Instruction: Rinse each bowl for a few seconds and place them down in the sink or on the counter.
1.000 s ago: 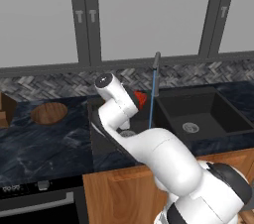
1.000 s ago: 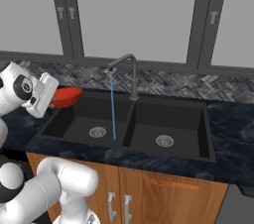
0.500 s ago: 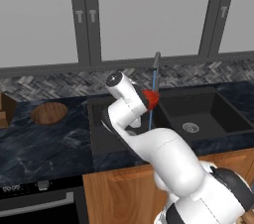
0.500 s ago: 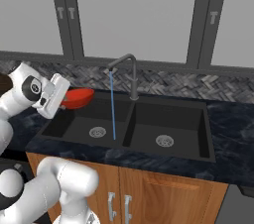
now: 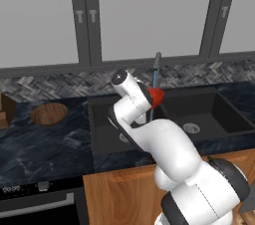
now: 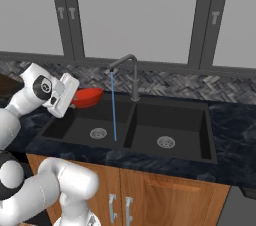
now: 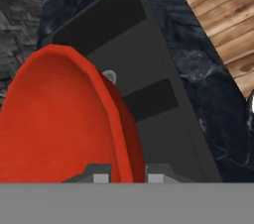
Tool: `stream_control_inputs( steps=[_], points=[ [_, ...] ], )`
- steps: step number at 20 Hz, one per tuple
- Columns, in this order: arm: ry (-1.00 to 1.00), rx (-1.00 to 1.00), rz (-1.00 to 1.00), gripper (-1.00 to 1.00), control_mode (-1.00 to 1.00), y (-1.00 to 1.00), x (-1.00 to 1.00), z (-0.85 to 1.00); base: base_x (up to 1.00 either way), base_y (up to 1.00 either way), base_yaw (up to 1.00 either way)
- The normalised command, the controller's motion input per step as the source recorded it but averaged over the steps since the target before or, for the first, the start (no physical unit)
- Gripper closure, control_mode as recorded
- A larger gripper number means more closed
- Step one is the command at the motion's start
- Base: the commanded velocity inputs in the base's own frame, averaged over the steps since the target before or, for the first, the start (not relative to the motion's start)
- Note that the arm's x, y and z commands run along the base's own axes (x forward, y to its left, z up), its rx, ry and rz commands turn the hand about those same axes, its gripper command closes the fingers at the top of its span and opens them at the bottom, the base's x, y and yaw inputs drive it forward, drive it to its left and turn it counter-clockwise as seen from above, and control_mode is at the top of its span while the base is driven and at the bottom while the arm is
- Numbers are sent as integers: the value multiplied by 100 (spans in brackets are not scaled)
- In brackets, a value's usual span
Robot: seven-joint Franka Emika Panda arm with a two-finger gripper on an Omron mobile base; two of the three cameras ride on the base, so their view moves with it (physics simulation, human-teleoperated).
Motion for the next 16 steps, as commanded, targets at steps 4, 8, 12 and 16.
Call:
stream_control_inputs(
  steps=[4, 8, 12, 16],
  points=[
    [0, 0, -7, 100, -100, -17, 33, -7, 0, 0, 0],
    [0, 0, -7, 100, -100, -17, 30, -7, 0, 0, 0],
    [0, 0, -6, 100, -100, -10, 27, -9, 0, 0, 0],
    [0, 0, -5, 100, -100, -4, 29, -12, 0, 0, 0]
  ],
)
